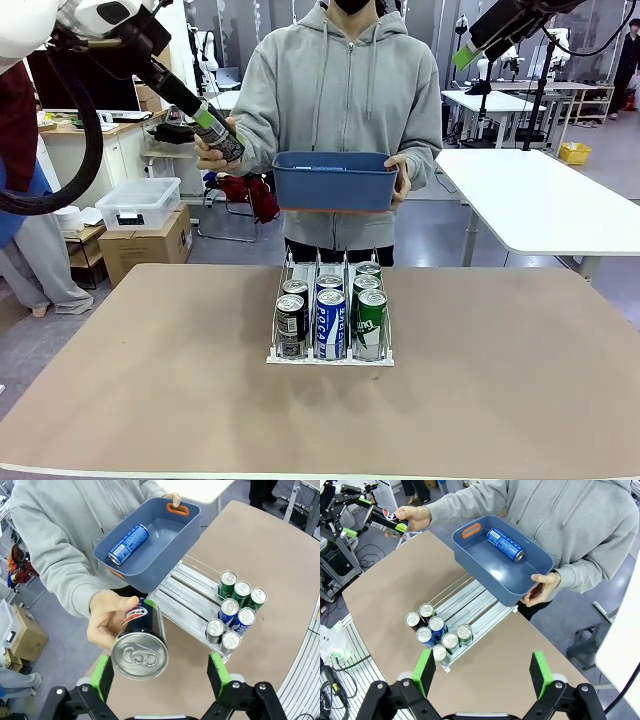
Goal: Fill the beverage cans into the dispenser.
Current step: Pick up the Pepsi coke handed by the human.
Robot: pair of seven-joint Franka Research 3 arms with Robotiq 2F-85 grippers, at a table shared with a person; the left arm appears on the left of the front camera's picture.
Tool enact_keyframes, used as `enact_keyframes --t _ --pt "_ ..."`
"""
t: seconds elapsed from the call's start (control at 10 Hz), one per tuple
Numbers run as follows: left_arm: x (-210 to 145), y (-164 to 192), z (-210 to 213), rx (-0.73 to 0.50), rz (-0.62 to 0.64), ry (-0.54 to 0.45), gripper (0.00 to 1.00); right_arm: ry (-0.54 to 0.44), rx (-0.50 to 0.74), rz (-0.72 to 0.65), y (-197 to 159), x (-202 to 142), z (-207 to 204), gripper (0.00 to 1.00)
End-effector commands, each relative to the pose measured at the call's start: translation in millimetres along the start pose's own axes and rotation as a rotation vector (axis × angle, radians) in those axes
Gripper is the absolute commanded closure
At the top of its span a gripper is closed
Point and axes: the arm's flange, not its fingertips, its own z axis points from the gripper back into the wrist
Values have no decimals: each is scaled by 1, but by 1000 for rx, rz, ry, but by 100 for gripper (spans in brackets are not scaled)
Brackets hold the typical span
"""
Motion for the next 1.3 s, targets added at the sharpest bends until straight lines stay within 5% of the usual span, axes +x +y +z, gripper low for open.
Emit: enact_keyframes --t 0.0,1.2 --pt "0 -2 5 7 -2 -5 0 6 1 -1 1 -5 0 0" --pt "-2 22 -45 -61 93 21 0 6 1 -1 1 -5 0 0"
